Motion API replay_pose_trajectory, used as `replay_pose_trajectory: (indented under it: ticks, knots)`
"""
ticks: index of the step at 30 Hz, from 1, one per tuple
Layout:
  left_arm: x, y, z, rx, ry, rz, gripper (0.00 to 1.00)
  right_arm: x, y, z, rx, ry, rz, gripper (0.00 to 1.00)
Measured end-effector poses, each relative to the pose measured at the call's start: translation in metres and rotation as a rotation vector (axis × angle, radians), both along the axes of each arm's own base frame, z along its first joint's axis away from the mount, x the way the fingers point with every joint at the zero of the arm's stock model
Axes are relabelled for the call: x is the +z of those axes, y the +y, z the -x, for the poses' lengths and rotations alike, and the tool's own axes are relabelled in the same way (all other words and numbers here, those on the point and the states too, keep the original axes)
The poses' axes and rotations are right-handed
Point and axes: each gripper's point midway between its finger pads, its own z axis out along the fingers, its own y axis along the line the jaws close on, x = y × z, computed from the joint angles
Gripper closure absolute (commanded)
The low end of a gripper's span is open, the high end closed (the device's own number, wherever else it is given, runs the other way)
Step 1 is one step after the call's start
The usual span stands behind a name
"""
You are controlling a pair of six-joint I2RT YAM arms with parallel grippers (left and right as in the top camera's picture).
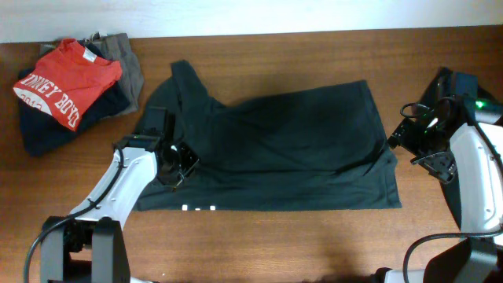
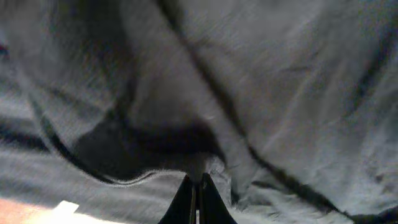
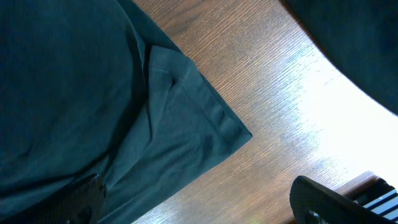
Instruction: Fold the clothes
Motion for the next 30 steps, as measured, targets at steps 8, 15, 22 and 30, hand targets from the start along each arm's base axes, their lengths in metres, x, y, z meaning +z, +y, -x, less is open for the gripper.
replay_pose_trajectory:
  ticks: [8,15,22,30]
  knots:
    - [0.010,-0.001,-0.037,0.005,-0.161,0.000,0.99,0.000,0.000,0.000,0.000,0.000,0.000,0.01]
    - [0.020,-0.002,-0.063,0.012,-0.275,-0.002,0.99,0.000,0.000,0.000,0.000,0.000,0.000,0.01]
    - [0.023,0.002,-0.073,0.022,-0.320,-0.021,0.99,0.000,0.000,0.000,0.000,0.000,0.000,0.01]
    - [0.011,0.000,-0.100,-0.013,-0.402,-0.037,0.59,0.000,0.000,0.000,0.000,0.001,0.000,0.01]
